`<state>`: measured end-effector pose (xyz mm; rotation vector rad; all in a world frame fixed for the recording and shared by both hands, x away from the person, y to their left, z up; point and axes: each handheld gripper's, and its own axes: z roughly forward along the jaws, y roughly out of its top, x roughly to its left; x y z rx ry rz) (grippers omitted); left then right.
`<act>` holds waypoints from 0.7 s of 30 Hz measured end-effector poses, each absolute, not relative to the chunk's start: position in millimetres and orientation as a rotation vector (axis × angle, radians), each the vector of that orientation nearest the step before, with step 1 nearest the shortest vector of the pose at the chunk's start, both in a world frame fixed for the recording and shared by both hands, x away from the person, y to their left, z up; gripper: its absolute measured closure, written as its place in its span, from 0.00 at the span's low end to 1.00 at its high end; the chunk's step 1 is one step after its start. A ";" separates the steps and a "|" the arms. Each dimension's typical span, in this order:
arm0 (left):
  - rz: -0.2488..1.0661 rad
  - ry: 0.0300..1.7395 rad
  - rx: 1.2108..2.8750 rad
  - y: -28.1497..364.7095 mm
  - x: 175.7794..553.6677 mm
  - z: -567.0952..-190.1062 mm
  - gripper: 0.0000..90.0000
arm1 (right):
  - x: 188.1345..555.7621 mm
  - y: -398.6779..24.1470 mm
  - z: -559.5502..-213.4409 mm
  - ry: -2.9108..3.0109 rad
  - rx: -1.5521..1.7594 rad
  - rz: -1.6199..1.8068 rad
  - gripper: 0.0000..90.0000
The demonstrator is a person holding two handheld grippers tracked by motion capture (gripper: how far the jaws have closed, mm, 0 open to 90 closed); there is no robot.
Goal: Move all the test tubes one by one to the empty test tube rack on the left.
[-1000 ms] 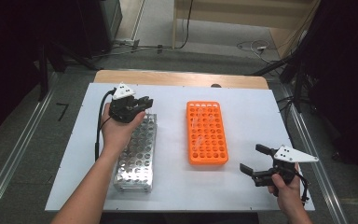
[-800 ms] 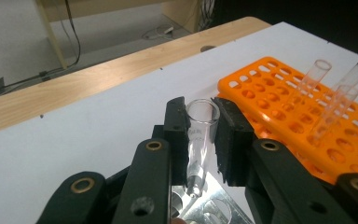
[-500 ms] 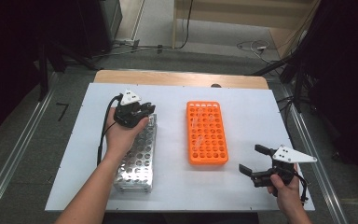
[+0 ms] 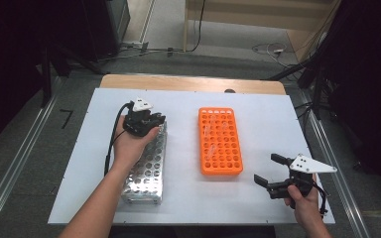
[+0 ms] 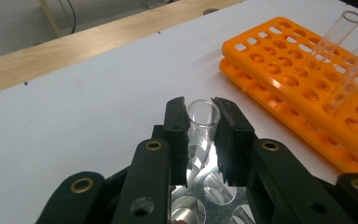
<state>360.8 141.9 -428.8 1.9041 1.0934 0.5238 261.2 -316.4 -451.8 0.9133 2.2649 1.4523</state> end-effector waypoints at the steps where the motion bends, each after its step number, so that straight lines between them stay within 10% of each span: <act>1: 0.521 1.097 1.903 141.7 360.9 -429.1 0.84 | 261.1 -316.2 -451.7 2.265 0.915 1.452 0.00; 7: 0.488 1.114 1.879 143.9 361.3 -428.8 0.79 | 261.5 -315.8 -452.1 2.266 0.912 1.458 0.00; 21: 0.389 1.056 1.707 155.7 340.9 -416.4 0.31 | 262.8 -313.8 -451.1 2.277 0.916 1.461 0.00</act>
